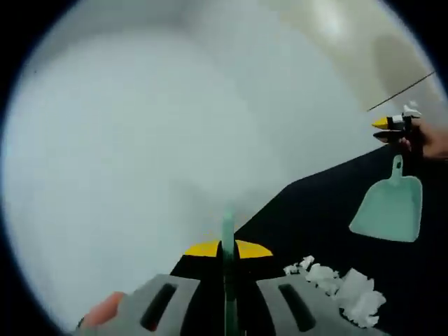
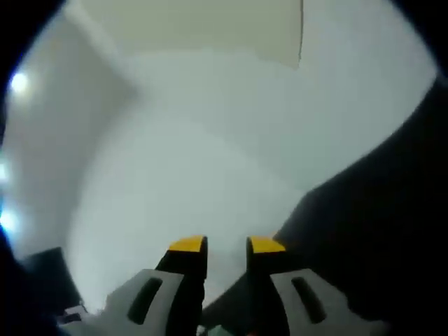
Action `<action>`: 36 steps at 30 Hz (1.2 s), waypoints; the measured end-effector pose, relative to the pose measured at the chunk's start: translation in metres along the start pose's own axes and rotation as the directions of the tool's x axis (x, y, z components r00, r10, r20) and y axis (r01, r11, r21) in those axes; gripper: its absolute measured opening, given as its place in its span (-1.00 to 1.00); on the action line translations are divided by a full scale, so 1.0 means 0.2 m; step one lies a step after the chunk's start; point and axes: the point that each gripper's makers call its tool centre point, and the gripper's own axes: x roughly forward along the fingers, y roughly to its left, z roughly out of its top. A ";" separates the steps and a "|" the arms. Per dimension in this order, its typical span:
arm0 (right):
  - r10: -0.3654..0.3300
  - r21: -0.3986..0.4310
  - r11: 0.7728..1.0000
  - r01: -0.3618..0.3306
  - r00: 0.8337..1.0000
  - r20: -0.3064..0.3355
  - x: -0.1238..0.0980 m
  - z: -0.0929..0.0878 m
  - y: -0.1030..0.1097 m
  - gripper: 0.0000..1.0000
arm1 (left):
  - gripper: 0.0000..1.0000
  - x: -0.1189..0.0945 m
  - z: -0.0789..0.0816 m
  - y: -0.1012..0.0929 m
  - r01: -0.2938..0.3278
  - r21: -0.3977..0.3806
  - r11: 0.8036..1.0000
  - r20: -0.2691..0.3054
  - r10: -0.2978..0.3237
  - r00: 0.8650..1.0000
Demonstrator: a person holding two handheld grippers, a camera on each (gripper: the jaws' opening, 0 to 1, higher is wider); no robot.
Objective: Pick up the broom and sweep the trash on the tabletop into the dustpan.
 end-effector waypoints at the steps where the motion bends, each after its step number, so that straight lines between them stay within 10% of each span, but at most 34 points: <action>1: 0.000 0.002 1.000 0.000 1.000 0.003 0.00 0.00 0.00 -0.52 | -0.92 0.00 0.01 -0.03 0.013 -0.009 1.000 0.011 -0.013 1.000; 11: 0.009 0.025 1.000 -0.009 1.000 0.021 -0.01 0.02 0.00 -0.53 | -0.90 -0.02 0.18 -0.38 0.089 -0.118 0.989 0.045 -0.084 0.995; 28: 0.014 0.046 0.999 -0.015 0.999 0.036 -0.01 0.03 -0.01 -0.54 | -0.87 -0.08 0.38 -0.60 -0.015 -0.359 0.933 0.129 0.065 0.989; 36: 0.017 0.053 0.998 -0.018 0.999 0.036 -0.01 0.04 -0.01 -0.55 | -0.92 -0.04 0.57 -0.81 0.027 -0.357 0.934 0.194 0.046 0.980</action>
